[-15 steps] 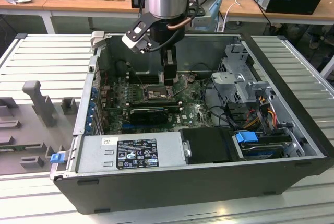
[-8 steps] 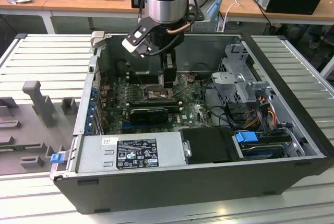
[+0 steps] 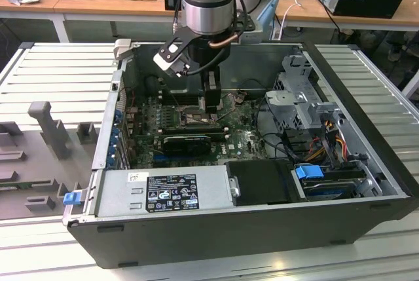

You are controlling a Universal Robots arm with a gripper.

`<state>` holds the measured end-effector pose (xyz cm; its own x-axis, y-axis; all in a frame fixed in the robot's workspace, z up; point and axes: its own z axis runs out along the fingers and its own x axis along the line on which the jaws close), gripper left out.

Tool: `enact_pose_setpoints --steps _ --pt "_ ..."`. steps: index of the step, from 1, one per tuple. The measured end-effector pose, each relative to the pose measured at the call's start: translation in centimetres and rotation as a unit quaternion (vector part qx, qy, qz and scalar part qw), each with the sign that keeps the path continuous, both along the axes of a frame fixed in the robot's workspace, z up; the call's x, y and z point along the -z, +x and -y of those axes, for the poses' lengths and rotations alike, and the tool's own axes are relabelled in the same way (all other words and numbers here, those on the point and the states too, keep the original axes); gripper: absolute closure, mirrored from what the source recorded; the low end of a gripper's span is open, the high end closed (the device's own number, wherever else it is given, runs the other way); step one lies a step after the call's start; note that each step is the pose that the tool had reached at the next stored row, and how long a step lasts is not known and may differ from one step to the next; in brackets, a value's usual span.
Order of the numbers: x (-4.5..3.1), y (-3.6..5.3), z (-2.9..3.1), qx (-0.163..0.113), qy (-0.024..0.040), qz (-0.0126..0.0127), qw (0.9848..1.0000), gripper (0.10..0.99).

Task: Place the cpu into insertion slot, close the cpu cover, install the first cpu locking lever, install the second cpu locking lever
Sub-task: 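Place the cpu into insertion slot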

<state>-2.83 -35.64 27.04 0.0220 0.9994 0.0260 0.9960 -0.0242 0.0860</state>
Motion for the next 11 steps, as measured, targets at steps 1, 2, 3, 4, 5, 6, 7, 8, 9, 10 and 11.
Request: enact_pose_setpoints --steps 1,2,3,4,5,6,7,8,9,10,11 --pt "0.1 0.0 0.0 0.0 0.0 0.0 1.0 0.561" --pt "0.24 -0.01 -0.01 0.0 0.0 0.0001 1.0 0.561" --pt "0.32 -0.05 -0.02 0.0 0.0 0.0001 1.0 0.561" --pt "0.44 -0.06 -0.02 -0.001 0.0001 0.0001 1.0 0.561" --pt "0.45 -0.07 -0.02 -0.001 -0.0001 0.0014 1.0 0.561" --pt "0.48 -0.07 -0.01 -0.001 -0.0001 0.0038 1.0 0.561" --pt "0.5 -0.07 -0.01 -0.002 0.0 0.0055 1.0 0.561" --pt "0.57 -0.07 -0.02 -0.002 0.0002 0.0061 1.0 0.561" --pt "0.65 -0.16 -0.01 -0.002 0.0 0.0062 1.0 0.561" --pt "0.75 -0.39 -0.01 -0.004 0.0 0.0062 1.0 0.561" --pt "0.79 -0.55 -0.01 -0.005 -0.0001 0.0061 1.0 0.561"
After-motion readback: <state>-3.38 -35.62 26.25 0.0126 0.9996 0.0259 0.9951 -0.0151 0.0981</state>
